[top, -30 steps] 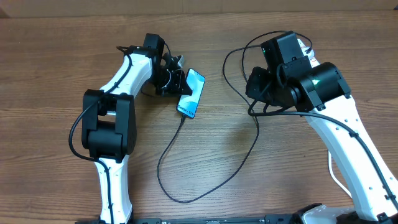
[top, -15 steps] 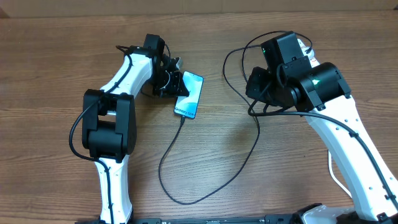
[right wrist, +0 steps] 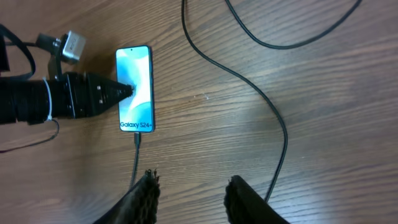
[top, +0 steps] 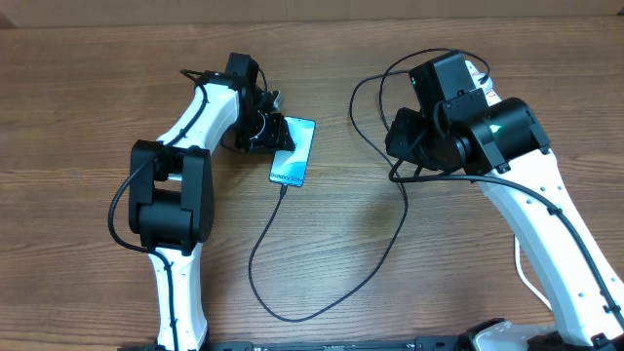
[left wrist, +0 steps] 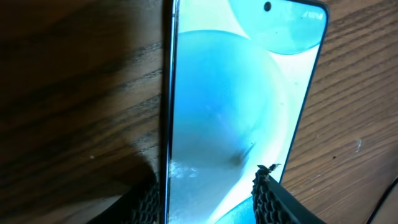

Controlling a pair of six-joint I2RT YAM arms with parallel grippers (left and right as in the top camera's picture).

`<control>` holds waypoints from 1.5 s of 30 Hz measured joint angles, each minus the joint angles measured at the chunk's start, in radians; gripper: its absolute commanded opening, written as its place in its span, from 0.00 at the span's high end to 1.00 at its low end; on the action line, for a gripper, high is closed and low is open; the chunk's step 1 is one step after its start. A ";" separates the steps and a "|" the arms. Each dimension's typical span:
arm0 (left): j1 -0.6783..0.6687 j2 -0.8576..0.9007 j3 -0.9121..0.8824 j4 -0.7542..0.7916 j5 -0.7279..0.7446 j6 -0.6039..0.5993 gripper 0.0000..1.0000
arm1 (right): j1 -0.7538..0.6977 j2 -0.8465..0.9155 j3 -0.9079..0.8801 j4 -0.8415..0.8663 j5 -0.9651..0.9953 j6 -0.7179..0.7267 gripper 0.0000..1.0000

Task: Plug charger to phone and switch on socket
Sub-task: 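Lower the phone flat onto the table with the left gripper and release, then raise the left arm away and move the right gripper to the power strip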

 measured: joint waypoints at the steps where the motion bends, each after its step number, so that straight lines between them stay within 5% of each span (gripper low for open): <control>1: 0.000 0.000 0.000 -0.001 0.000 0.000 0.51 | 0.000 0.000 0.000 -0.002 0.001 -0.004 0.48; 4: 0.002 0.000 0.006 -0.013 -0.001 0.000 0.51 | 0.000 0.000 0.000 -0.004 0.010 0.000 0.37; 16: 0.071 -0.019 0.288 -0.216 -0.034 0.001 0.46 | -0.214 0.001 0.000 -0.049 -0.056 -0.031 0.35; 20: 0.088 -0.114 0.364 -0.212 -0.038 0.013 0.33 | -0.368 0.050 0.058 -0.124 -0.075 -0.094 0.32; 21: 0.087 -0.147 0.370 -0.201 -0.039 0.014 0.24 | -0.391 0.071 0.086 -0.142 -0.081 -0.109 0.30; 22: 0.086 -0.182 0.375 -0.191 -0.041 0.018 0.00 | -0.426 0.105 0.124 -0.138 -0.084 -0.128 0.25; 33: 0.085 -0.368 0.407 -0.203 -0.073 0.031 0.00 | -0.617 0.348 0.198 0.238 0.064 -0.193 0.01; 45: 0.085 -0.358 0.407 -0.208 -0.083 0.031 0.00 | -0.640 0.571 0.198 0.465 0.262 -0.206 0.00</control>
